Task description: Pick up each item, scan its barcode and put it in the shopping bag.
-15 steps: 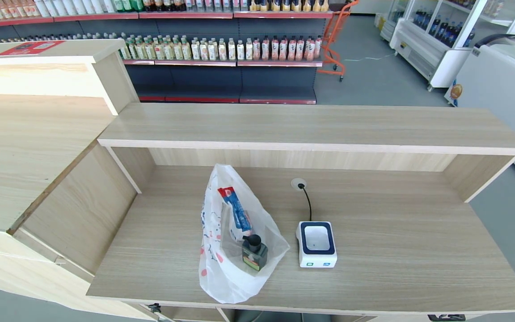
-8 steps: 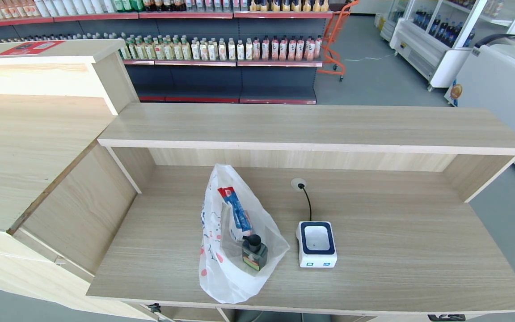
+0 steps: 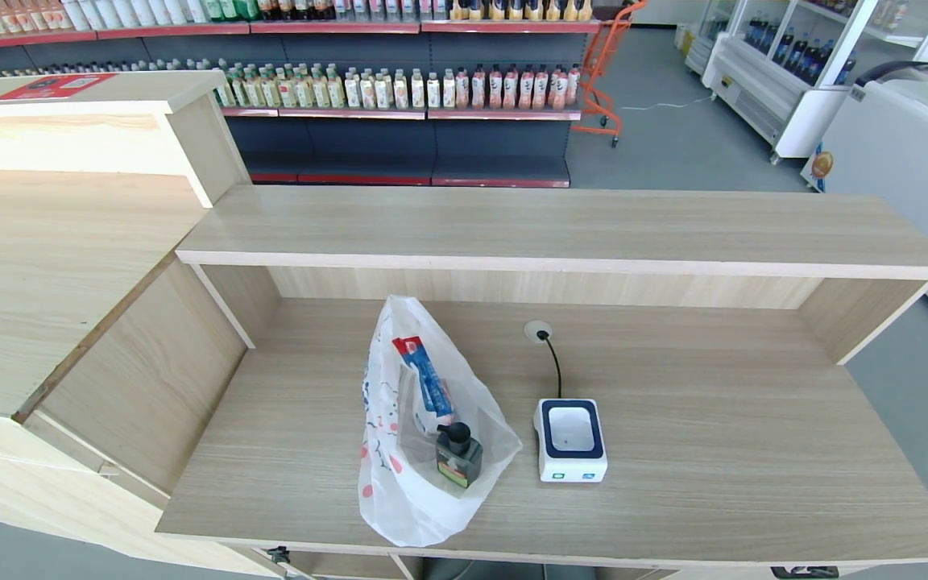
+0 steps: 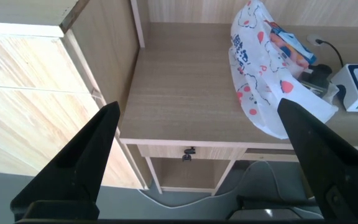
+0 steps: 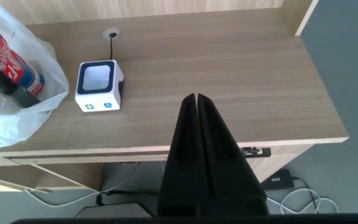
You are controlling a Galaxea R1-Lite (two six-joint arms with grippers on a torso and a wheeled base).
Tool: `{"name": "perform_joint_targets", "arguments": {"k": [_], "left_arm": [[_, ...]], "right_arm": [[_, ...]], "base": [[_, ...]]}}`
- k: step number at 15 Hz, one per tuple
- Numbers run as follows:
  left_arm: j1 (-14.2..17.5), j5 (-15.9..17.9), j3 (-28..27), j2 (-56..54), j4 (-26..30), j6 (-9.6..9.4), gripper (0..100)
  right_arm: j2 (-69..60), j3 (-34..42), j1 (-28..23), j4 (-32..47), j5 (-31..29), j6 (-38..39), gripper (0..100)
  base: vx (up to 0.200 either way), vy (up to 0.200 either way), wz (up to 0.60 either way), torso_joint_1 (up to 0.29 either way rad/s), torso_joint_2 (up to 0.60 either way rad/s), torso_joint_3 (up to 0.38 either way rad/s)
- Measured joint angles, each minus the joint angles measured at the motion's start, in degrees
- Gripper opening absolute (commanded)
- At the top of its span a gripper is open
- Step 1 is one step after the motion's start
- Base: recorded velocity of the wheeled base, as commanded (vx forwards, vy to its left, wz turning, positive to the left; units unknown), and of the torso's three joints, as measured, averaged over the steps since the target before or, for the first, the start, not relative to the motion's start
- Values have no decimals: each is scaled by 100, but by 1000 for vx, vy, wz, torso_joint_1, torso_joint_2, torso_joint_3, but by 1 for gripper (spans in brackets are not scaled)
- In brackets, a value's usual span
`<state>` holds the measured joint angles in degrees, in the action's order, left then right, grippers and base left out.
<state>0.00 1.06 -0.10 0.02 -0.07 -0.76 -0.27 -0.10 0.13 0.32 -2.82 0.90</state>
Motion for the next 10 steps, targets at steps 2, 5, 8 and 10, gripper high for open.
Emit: {"name": "perform_joint_targets", "arguments": {"k": [2, 5, 8, 10], "left_arm": [[-2, -2, 0, 0, 2, -9, 100], [2, 0, 0, 0, 0, 0, 100], [0, 0, 0, -2, 0, 49, 100], [2, -5, 0, 0, 7, 66, 100]], "right_arm": [[0, 0, 0, 1, 2, -1, 0], [5, 0, 5, 1, 2, -12, 0], [6, 0, 5, 1, 0, -4, 0], [9, 0, 5, 1, 2, -11, 0]], "base": [[200, -200, 0, -7, -7, 0], [200, -200, 0, 17, -1, -2], [67, -67, 0, 2, 1, 1], [0, 0, 0, 0, 0, 0]]}}
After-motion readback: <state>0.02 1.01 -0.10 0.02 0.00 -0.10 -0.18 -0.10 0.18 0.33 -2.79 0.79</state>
